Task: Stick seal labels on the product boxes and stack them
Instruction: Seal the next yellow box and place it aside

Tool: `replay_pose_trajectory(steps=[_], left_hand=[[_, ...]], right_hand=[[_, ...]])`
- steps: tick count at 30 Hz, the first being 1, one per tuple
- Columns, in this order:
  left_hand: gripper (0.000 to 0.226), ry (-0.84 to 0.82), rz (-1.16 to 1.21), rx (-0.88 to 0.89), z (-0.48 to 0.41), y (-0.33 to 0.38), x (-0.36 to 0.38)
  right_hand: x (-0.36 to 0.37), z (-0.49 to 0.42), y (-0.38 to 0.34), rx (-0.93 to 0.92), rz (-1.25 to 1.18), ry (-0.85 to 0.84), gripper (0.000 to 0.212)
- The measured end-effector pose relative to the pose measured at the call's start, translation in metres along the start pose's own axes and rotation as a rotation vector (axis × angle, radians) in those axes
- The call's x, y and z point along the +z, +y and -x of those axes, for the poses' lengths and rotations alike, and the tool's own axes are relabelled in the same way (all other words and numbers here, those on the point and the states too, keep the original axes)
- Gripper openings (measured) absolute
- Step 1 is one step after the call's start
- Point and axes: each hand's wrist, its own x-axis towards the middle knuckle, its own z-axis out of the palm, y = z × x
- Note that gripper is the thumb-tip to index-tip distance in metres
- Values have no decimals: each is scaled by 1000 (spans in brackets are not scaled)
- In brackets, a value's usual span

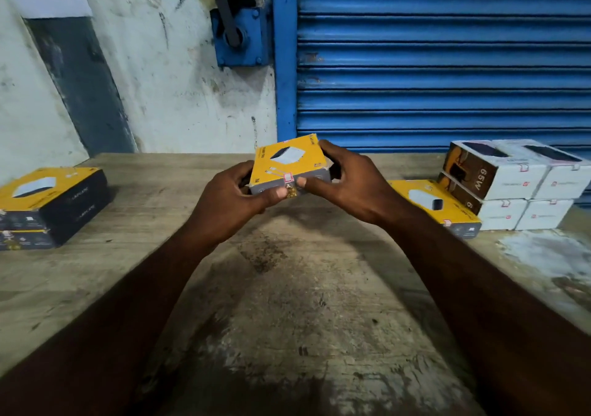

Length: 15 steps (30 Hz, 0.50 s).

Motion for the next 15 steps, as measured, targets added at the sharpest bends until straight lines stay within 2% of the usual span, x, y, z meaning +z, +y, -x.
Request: replay_pose_trajectory(steps=[4, 8, 11, 15], left_hand=[[54, 10, -85, 13, 3, -2, 5], [90, 32, -61, -9, 8, 6, 19], [90, 37, -141, 31, 11, 19, 31], [82, 13, -236, 37, 11, 28, 46]], right_hand=[[-11, 4, -3, 10, 19, 16, 49], [-21, 18, 0, 63, -9, 29, 60], [-32, 30, 4, 114, 60, 51, 78], [-51, 44, 9, 188, 141, 29, 79]])
